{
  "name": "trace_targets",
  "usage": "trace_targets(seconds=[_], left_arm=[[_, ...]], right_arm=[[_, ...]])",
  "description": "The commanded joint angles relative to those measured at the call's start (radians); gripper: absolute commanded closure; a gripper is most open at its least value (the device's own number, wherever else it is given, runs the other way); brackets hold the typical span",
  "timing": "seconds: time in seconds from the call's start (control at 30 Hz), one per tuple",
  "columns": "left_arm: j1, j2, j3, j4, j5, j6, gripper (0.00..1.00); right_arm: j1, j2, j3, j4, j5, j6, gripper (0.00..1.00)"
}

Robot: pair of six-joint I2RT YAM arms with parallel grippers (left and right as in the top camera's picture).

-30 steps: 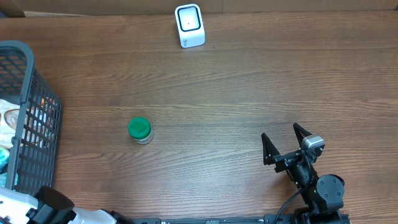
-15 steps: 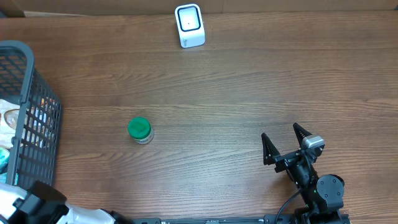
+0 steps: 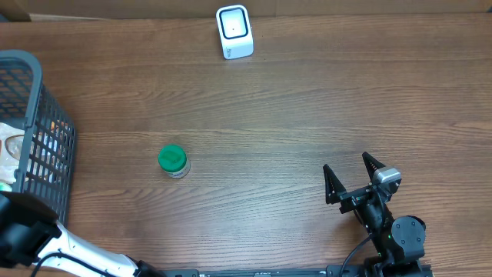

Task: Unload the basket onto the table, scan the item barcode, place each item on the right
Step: 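Reach the left gripper into the basket and grasp the clear snack bag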

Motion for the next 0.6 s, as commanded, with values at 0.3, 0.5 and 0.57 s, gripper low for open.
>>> trace_targets(seconds=[0.3,0.5,0.57], left_arm=[[-0.06,0.045,-0.271,0.215,-0.013,0.023,0.07],[-0.089,0.045,-0.452,0.371,-0.018,-0.032,0.06],[-0.098,0.045,-0.505,0.418,-0.02,-0.053,0.06]], right_arm=[[0.006,-0.01,0.001,0.006,-0.002,-0.003,0.0],[0.006,-0.01,0.001,0.006,-0.002,-0.003,0.0],[0.006,-0.01,0.001,0.006,-0.002,-0.003,0.0]])
